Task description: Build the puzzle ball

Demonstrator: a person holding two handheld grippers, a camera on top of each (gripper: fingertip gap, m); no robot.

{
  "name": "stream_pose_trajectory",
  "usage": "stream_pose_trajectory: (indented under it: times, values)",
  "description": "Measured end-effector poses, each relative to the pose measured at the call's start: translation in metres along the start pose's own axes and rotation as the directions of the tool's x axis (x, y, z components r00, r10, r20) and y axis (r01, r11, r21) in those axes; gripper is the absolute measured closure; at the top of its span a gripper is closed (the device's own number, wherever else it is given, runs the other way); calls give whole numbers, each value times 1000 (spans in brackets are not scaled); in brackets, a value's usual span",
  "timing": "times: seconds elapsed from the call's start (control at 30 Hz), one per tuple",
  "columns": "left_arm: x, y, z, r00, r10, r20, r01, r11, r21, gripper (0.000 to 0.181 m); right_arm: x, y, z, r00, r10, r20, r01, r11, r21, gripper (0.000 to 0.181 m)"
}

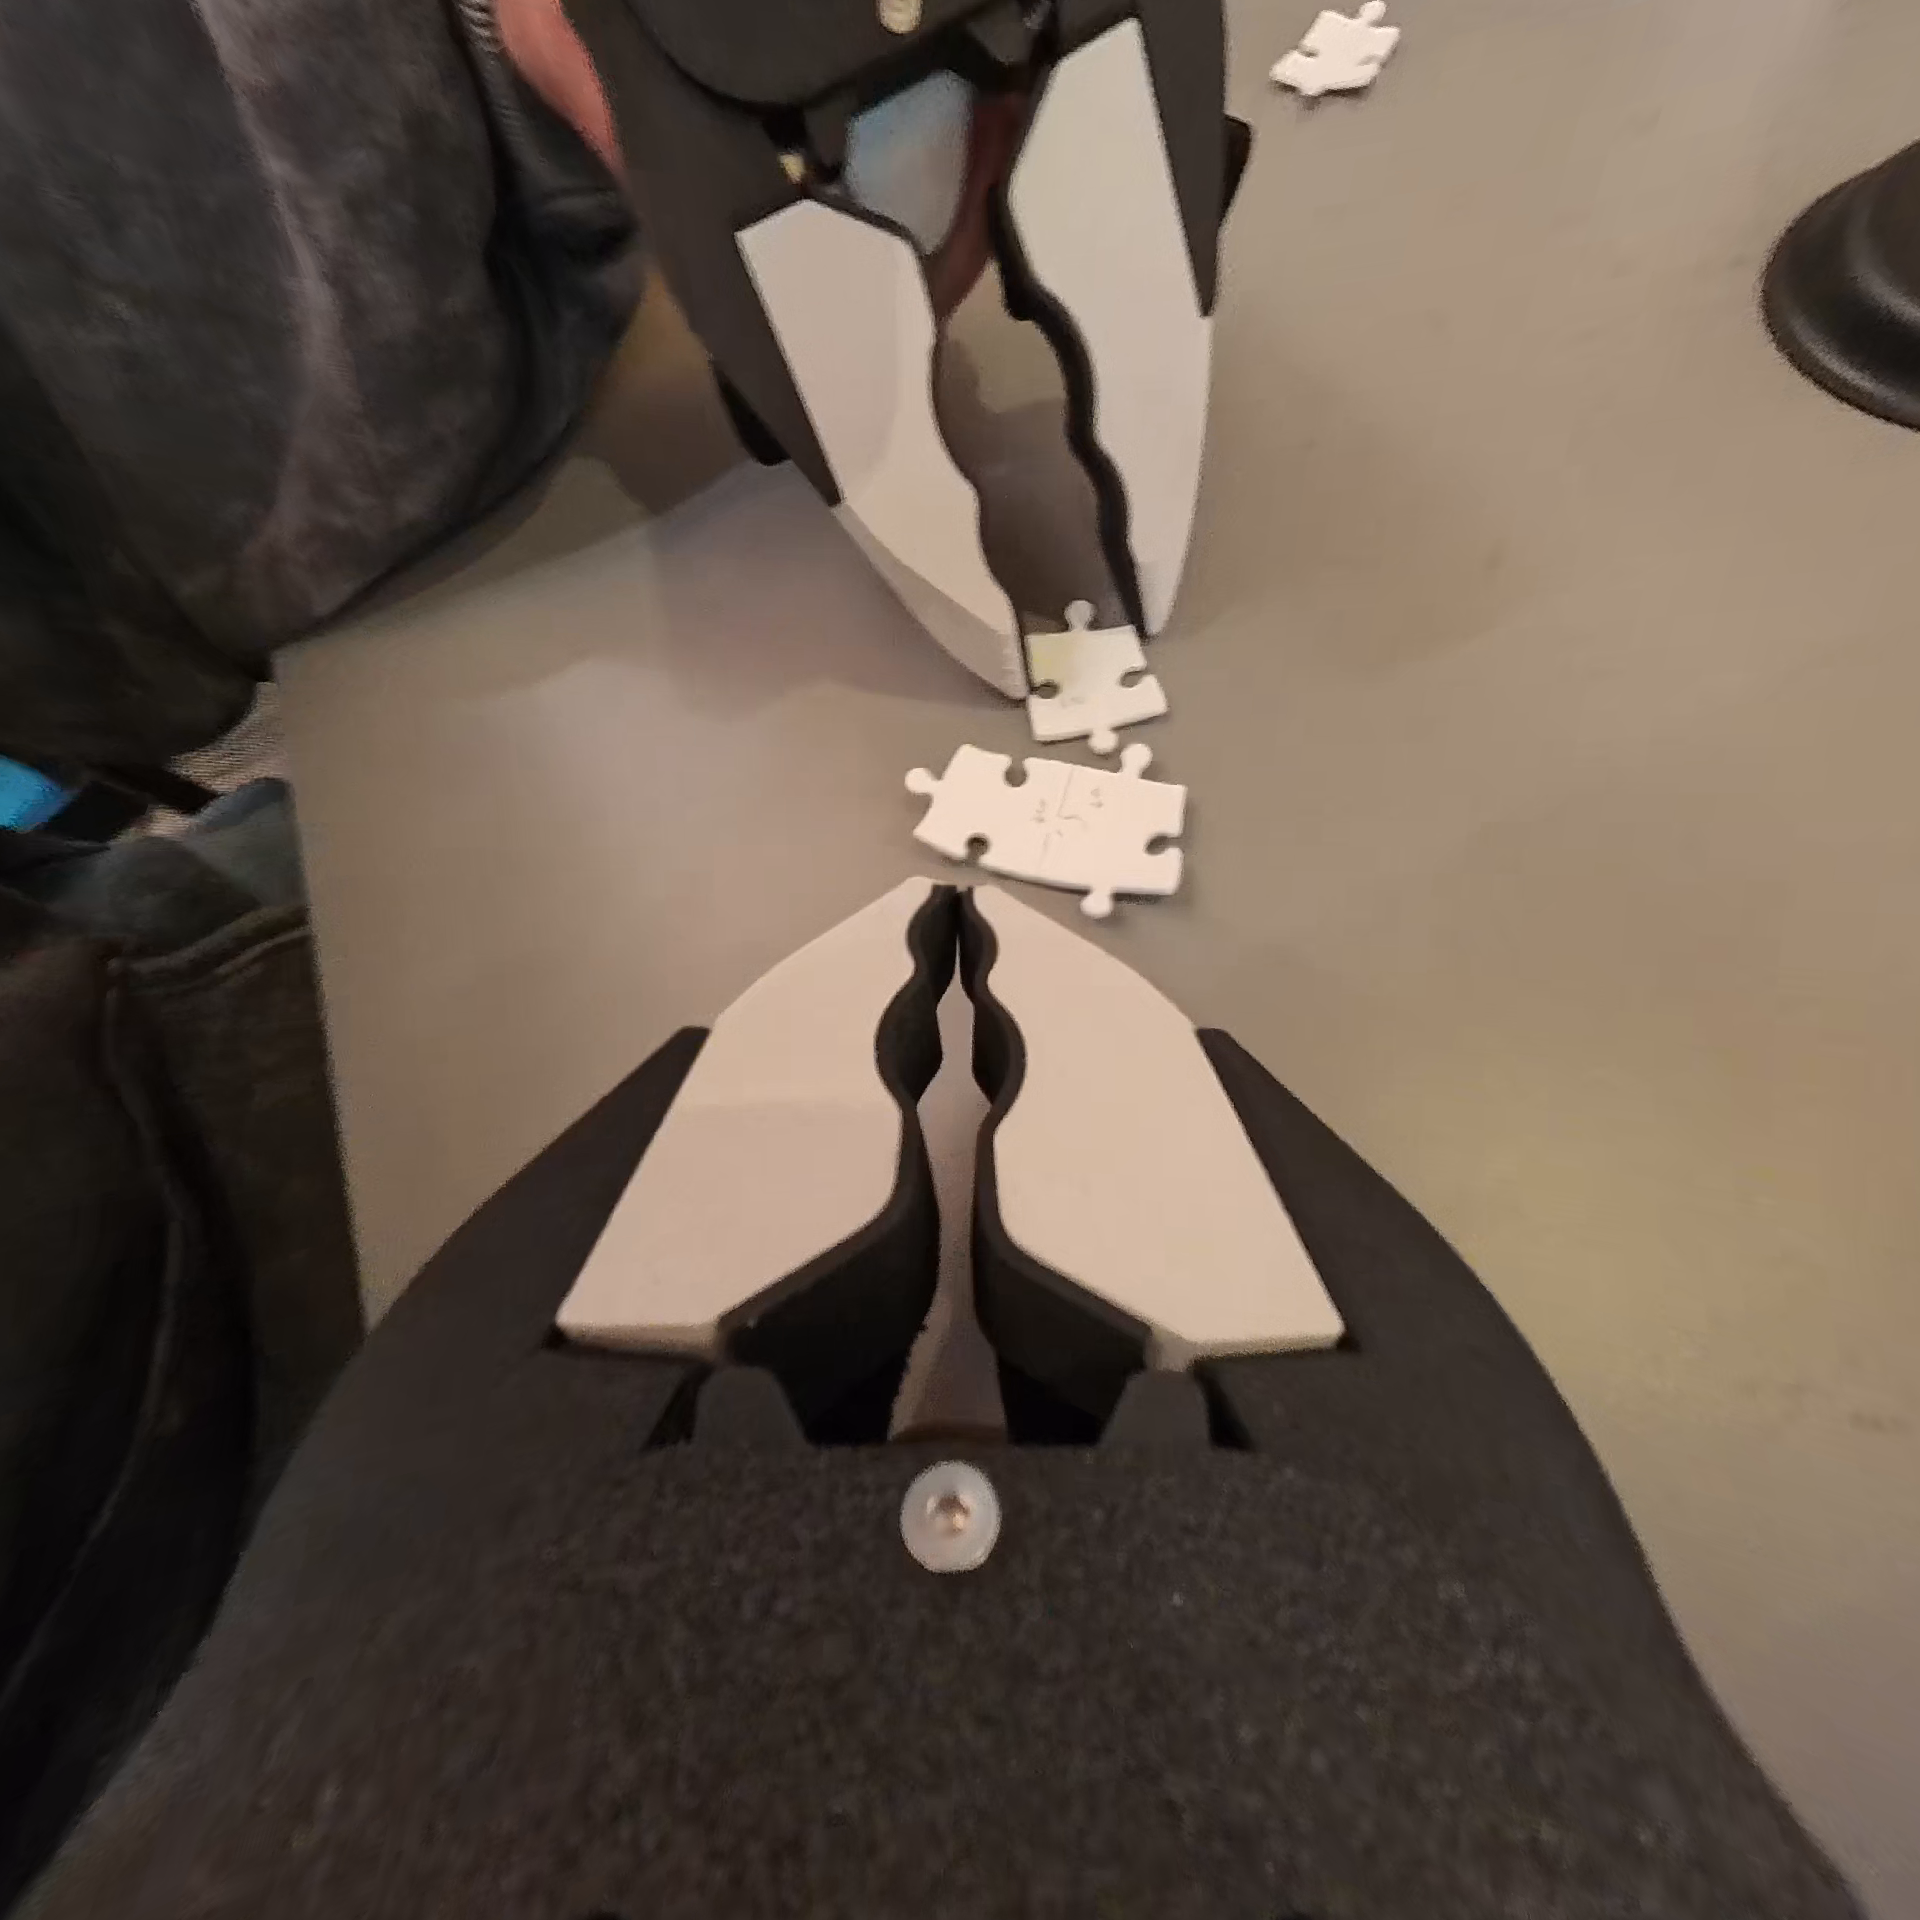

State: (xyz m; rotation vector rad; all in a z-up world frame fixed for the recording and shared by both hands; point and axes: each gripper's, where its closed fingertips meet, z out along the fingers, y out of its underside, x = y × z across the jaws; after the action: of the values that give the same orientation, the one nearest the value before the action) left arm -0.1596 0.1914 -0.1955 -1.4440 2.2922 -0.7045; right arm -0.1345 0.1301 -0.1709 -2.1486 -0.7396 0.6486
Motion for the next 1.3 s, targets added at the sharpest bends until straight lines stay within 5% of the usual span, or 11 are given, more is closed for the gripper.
stream_pose_trajectory:
  times: [0.37, 1.3]
  values:
    - [20, -6, -19, 998, 51, -33, -53, 996, -75, 155, 18, -1, 23, 984, -77, -159, 58, 991, -124, 181]
    - [13, -5, -7, 966, 175, -188, -229, 919, -320, 155, 13, 3, 29, 983, -181, -14, 175, 968, -177, 181]
